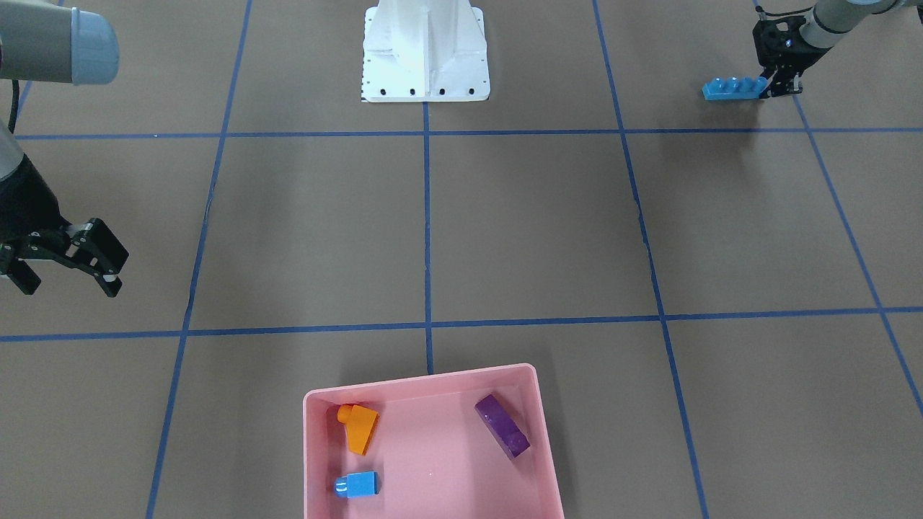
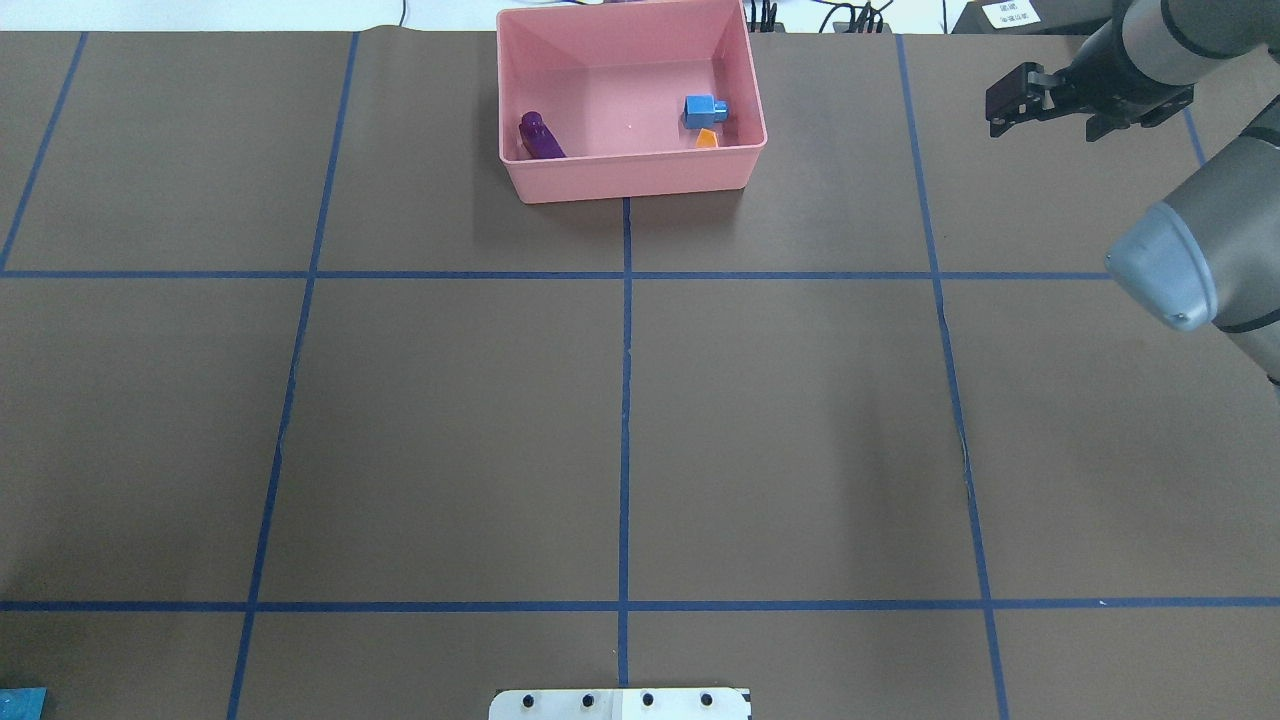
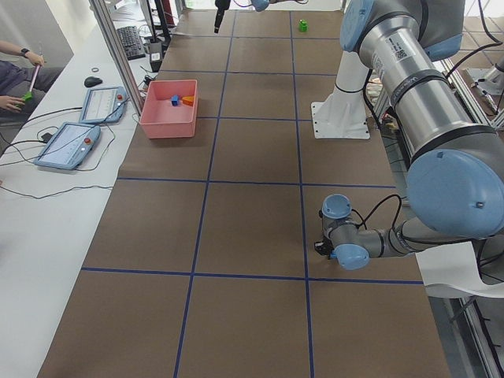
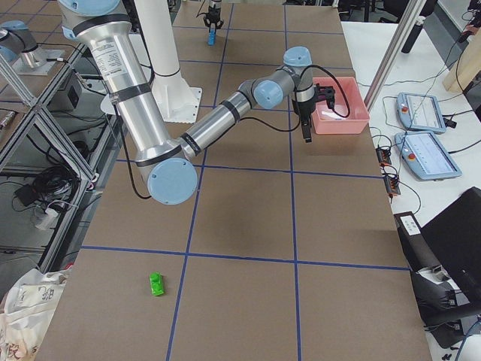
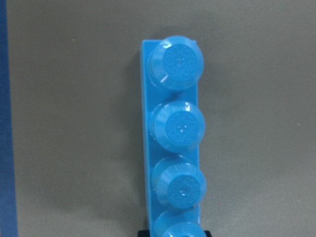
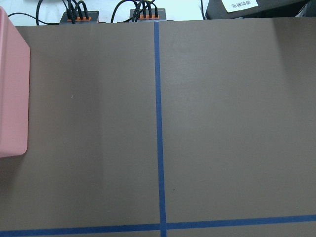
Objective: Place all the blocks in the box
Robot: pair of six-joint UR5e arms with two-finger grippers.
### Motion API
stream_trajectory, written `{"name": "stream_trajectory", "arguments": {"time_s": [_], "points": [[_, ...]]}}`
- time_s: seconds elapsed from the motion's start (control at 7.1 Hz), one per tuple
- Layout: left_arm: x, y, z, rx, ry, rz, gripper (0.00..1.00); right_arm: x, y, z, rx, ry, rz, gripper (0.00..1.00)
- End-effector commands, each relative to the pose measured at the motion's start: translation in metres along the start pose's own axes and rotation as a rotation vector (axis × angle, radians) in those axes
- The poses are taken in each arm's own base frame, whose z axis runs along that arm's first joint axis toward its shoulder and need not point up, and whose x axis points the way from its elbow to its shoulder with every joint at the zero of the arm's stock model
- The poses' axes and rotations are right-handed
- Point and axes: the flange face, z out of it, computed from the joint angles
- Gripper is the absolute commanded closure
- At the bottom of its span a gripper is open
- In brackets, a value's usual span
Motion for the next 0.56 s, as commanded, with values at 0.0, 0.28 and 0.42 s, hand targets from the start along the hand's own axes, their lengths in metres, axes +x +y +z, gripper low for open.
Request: {"name": "stream_trajectory", "arguments": {"time_s": [0.0,0.28,0.42], "points": [[0.001,-0.005,-0.006,0.056,-0.006,-0.054,0.67,0.001,-0.002,-0.002,0.002,-0.003,0.002,0.00],[0.004,-0.016,-0.021,0.177,-0.004,-0.245,0.68,0.006,-0.005,-0.007,-0.001,-0.012,0.002,0.00],[0.004,-0.030,-0.027,0.226,0.012,-0.381,0.68,0.008,-0.007,-0.009,-0.005,-0.021,0.007,0.00]]}}
